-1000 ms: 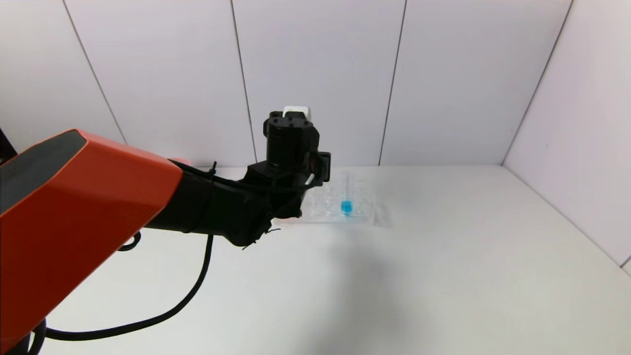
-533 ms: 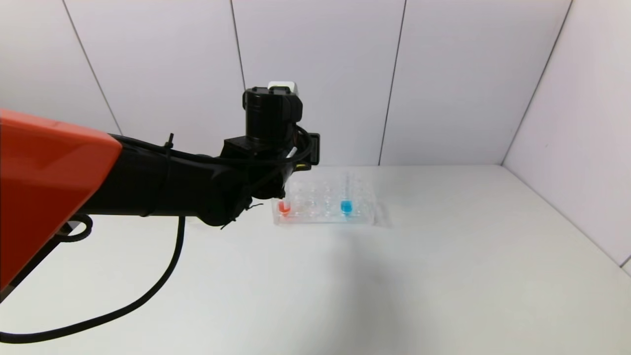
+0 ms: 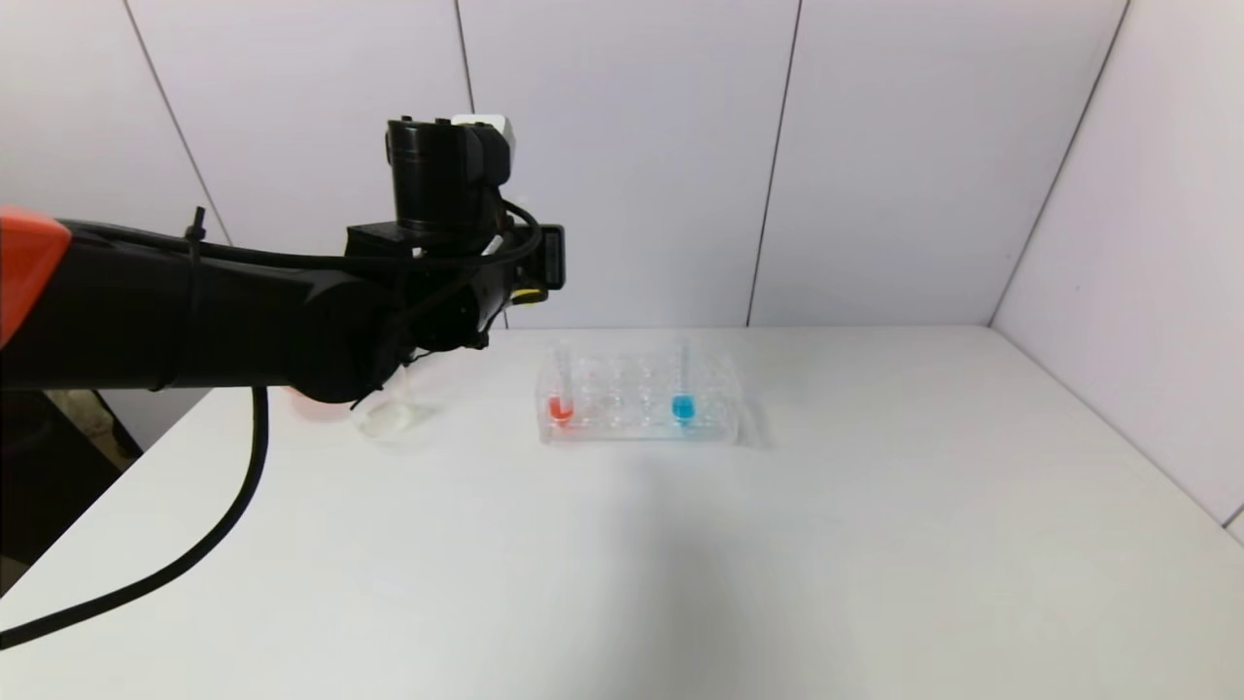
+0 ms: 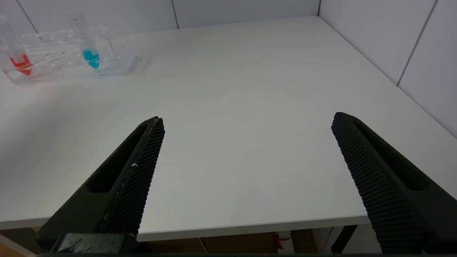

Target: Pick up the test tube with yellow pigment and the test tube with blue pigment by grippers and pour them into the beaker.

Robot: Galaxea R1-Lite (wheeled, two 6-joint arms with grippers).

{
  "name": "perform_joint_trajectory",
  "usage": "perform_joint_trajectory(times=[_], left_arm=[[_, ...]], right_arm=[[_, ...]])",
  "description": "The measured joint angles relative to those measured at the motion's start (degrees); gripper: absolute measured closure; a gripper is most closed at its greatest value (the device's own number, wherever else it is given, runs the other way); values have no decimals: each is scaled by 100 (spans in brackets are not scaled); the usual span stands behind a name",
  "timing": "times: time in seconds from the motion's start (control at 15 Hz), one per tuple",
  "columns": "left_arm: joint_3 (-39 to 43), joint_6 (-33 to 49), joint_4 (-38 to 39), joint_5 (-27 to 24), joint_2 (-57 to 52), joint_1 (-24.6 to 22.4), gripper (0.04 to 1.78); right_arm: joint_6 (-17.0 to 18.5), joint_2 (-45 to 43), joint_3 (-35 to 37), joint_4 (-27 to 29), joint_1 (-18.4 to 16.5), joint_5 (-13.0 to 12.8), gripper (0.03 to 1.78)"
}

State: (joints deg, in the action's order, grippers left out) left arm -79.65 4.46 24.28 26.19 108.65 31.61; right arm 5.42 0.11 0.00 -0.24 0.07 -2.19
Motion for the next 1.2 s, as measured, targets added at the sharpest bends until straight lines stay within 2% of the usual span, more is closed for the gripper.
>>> perform_joint_trajectory(times=[0.6,1.2], left_arm=[[979,-394,20,-423,-769,-837,135],[1858,-383,68,-1123,-1502,-1863,135]], right_arm=[[0,0,0,0,-2,0,10],[0,0,0,0,-2,0,10]])
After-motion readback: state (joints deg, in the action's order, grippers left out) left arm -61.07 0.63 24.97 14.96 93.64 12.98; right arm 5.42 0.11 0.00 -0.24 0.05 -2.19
